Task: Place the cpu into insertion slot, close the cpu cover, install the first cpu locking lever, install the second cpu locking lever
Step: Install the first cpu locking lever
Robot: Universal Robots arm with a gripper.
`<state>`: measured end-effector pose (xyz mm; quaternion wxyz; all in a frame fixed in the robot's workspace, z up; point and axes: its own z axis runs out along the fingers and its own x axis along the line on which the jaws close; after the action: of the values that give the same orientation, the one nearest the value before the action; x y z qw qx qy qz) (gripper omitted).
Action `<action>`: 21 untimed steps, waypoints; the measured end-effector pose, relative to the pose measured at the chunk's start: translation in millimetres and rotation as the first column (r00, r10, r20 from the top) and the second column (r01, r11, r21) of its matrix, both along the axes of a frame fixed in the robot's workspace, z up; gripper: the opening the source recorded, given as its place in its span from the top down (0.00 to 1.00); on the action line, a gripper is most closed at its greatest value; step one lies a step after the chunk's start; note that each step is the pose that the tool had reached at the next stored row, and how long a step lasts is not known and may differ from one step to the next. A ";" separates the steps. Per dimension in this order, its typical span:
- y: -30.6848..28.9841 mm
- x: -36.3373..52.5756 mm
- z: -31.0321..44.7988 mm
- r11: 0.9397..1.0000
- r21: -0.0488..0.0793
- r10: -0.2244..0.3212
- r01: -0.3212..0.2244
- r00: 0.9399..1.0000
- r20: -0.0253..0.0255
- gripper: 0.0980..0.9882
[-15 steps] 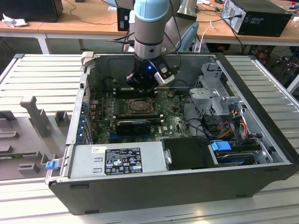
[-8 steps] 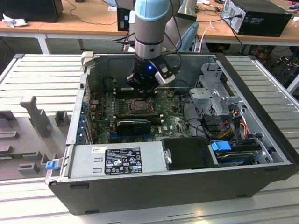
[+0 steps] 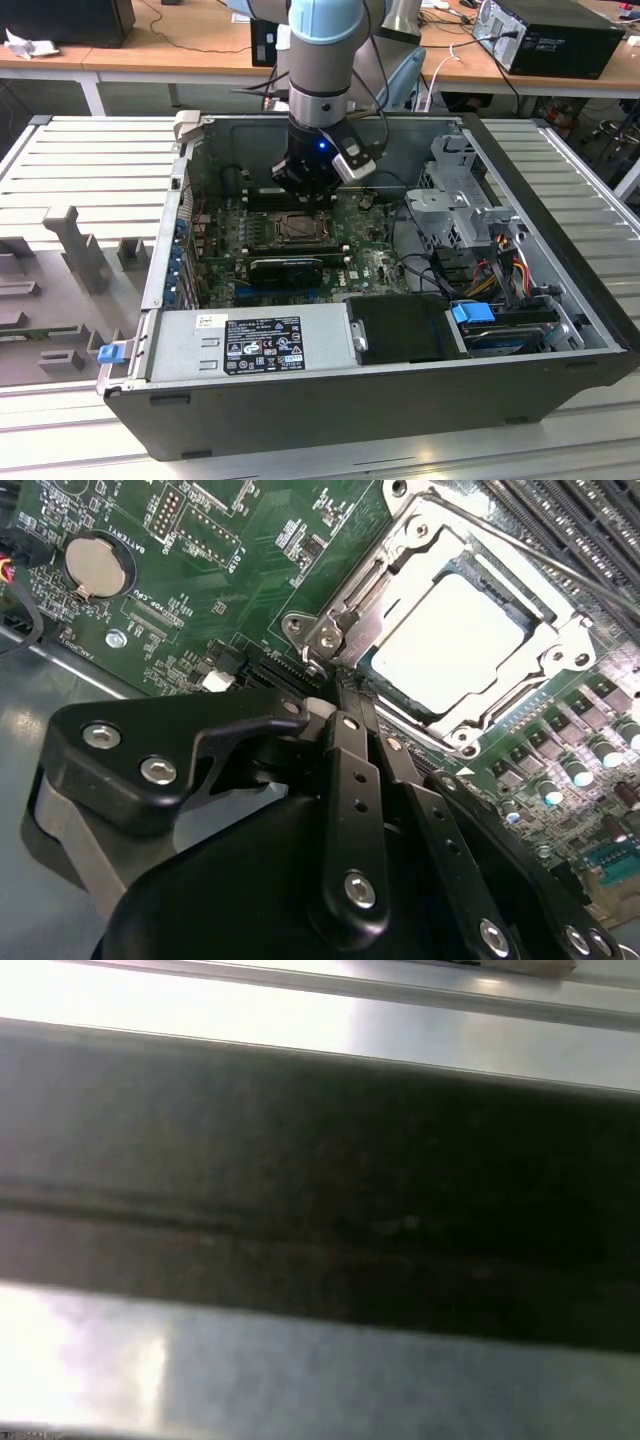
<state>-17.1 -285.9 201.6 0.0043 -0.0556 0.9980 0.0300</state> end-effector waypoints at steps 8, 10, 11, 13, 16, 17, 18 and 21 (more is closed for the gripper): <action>0.2 0.2 8.2 1.000 0.012 0.000 0.000 1.000 0.000 0.99; 0.2 0.2 12.4 1.000 0.012 0.000 0.000 1.000 0.000 0.99; 0.0 0.3 12.4 1.000 0.012 0.000 0.000 1.000 0.000 0.99; -1.0 0.3 12.5 1.000 0.012 0.000 0.000 1.000 0.000 0.99; -2.7 0.3 12.5 1.000 0.012 0.000 0.000 1.000 0.000 0.99; -3.2 0.2 12.5 1.000 0.012 0.000 0.000 1.000 0.000 0.99; -3.7 0.3 12.5 1.000 0.012 0.000 0.000 1.000 0.000 0.99; -4.9 0.3 12.4 1.000 0.012 0.000 0.000 1.000 0.000 0.99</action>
<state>-16.9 -290.8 214.0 0.0048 -0.0555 0.9978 0.0360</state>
